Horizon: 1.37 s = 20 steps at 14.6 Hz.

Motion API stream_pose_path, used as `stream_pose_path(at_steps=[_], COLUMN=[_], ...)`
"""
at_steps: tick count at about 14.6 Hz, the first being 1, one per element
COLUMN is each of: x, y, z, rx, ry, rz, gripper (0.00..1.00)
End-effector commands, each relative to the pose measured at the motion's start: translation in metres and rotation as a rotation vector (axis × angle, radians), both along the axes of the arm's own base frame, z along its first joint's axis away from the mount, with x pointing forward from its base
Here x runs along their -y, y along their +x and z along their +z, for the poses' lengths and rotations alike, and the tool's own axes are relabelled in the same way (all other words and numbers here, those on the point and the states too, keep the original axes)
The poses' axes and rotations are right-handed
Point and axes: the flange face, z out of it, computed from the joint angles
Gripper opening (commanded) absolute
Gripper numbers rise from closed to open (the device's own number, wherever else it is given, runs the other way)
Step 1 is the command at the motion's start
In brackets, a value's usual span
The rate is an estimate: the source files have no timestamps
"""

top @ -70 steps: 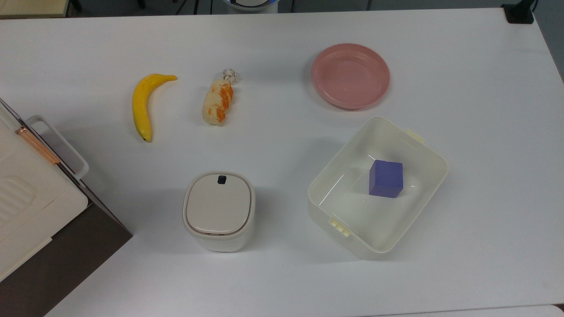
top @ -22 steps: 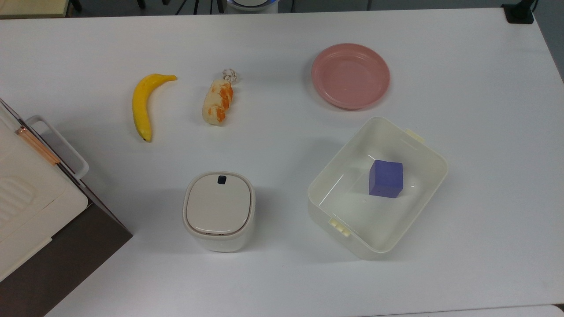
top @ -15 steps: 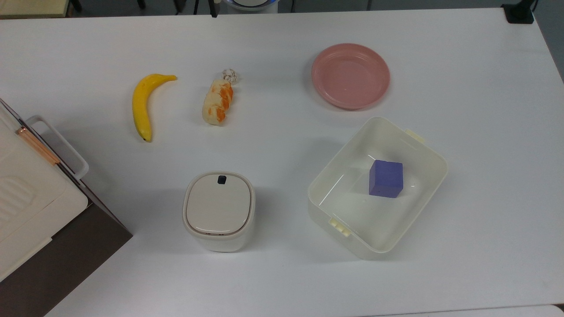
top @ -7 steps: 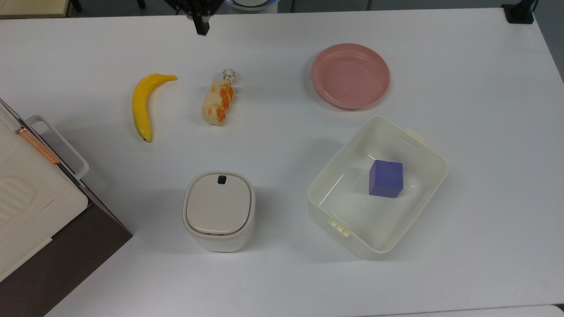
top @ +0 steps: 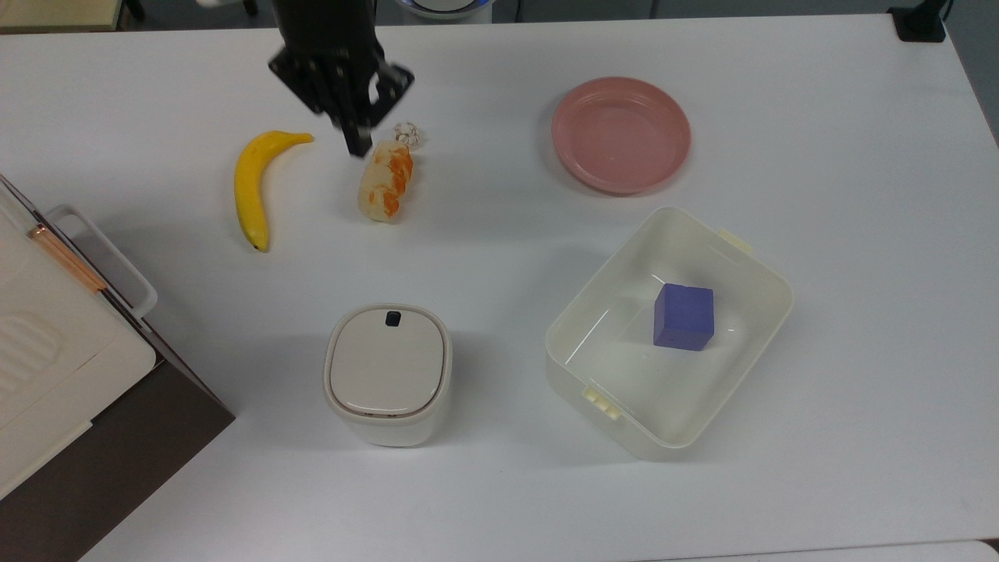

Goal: Open the trash can
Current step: 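Move the gripper over the small cream trash can lid, then lower the gripper onto the lid's front edge and hook it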

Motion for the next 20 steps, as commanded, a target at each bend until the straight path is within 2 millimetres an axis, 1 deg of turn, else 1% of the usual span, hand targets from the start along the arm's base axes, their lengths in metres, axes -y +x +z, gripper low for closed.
stream_pose_path(at_steps=[1,2,3,5,7,8,9,10,12,14,15,18,20], x=[-0.016,-0.022,-0.030,-0.033,-0.041,-0.042,-0.044,-0.050,-0.052,-0.051,-0.052,-0.050,-0.049], y=[0.028,0.036,0.041,0.050,0.058,0.064,0.070,0.073,0.076,0.077,0.080,0.089,0.090], z=[-0.035,-0.053,-0.060,-0.071,-0.079,-0.092,-0.100,-0.105,-0.115,-0.121,-0.129,-0.133,-0.135], rx=[0.045,0.043,0.050,0.081,0.117,0.127,0.151,0.152,0.145,0.140,0.146,0.219,0.227], ry=[-0.019,-0.034,-0.045,-0.040,-0.050,-0.067,-0.079,-0.091,-0.100,-0.103,-0.102,-0.071,-0.102], rz=[-0.107,-0.124,-0.124,-0.165,-0.202,-0.229,-0.244,-0.236,-0.234,-0.233,-0.229,-0.287,-0.277], gripper=[0.00,0.00,0.00,0.00,0.00,0.00,0.00,0.00,0.00,0.00,0.00,0.00,0.00])
